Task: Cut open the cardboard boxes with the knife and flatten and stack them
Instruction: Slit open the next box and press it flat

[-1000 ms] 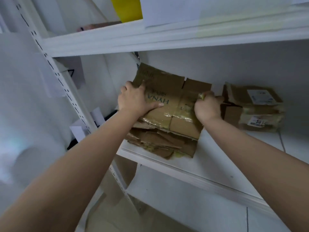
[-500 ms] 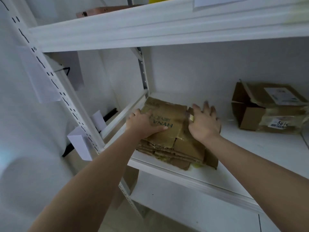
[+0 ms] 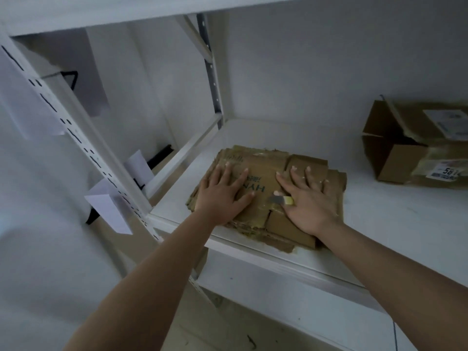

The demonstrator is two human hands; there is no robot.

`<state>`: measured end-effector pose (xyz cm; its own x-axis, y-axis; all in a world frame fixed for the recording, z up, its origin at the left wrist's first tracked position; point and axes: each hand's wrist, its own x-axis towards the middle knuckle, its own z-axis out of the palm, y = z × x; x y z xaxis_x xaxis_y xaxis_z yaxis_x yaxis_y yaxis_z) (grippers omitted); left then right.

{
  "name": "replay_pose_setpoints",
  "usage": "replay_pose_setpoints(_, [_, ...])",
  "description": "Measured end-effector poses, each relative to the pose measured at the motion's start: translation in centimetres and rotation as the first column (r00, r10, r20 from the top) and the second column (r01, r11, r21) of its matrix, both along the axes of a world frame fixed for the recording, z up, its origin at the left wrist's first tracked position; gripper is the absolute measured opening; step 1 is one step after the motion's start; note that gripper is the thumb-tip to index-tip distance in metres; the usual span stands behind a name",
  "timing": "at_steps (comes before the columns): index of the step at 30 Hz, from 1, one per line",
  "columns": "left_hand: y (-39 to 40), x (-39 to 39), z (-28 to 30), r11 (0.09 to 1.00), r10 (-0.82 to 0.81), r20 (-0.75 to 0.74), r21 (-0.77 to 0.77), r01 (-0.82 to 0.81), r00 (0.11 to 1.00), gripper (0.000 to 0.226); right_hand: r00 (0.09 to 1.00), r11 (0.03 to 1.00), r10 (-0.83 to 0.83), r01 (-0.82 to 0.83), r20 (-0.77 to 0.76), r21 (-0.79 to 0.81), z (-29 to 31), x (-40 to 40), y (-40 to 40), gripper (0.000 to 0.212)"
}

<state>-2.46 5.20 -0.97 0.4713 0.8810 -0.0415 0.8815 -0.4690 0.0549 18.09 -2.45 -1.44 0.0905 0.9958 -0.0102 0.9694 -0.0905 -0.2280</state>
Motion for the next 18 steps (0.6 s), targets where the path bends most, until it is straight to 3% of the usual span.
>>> replay_pose_setpoints(5, [-0.1, -0.1, -0.9, 1.0, 0.025, 0.041, 0.001, -0.025, 0.999, 0.068, 1.0, 1.0, -0.011, 0.011, 0.004, 0.018, -0.2, -0.1, -0.1, 0.06])
replay_pose_setpoints(11, [-0.3, 0.2, -0.3, 0.998, 0.032, 0.034, -0.055, -0.03, 0.999, 0.093, 1.0, 1.0, -0.011, 0.011, -0.027, 0.019, -0.4, 0.1, 0.0, 0.058])
replay_pose_setpoints(14, [-0.3, 0.5, 1.5, 0.991, 0.027, -0.033, -0.13, -0.031, 0.999, 0.102, 0.973, 0.998, 0.012, -0.025, -0.231, -0.052, 0.9, 0.8, 0.2, 0.057])
replay_pose_setpoints(16, [-0.2, 0.9, 2.8, 0.985, 0.013, -0.125, -0.172, -0.034, 0.992, 0.103, 0.886, 0.994, -0.001, -0.048, -0.463, -0.094, 2.4, 1.6, 0.1, 0.054])
replay_pose_setpoints(18, [-0.1, 1.3, 4.1, 0.987, -0.001, -0.211, -0.155, -0.032, 0.978, 0.101, 0.8, 0.996, -0.027, -0.029, -0.6, -0.084, 4.0, 2.2, -0.3, 0.05])
